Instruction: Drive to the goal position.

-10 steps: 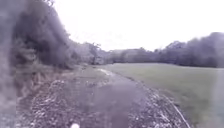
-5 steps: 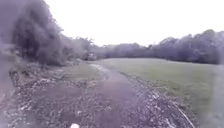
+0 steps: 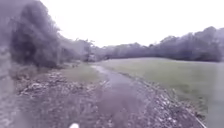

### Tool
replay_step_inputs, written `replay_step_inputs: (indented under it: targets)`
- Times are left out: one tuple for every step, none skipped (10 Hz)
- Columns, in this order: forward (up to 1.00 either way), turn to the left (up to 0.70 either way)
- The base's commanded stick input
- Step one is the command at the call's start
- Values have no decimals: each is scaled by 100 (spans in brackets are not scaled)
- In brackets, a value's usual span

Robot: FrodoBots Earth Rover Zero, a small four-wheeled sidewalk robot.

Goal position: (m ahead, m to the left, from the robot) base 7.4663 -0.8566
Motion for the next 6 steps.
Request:
replay_step_inputs:
  targets:
    - [70, 0]
    - [70, 0]
    - [70, 0]
    - [70, 0]
    - [70, 0]
    - [70, -2]
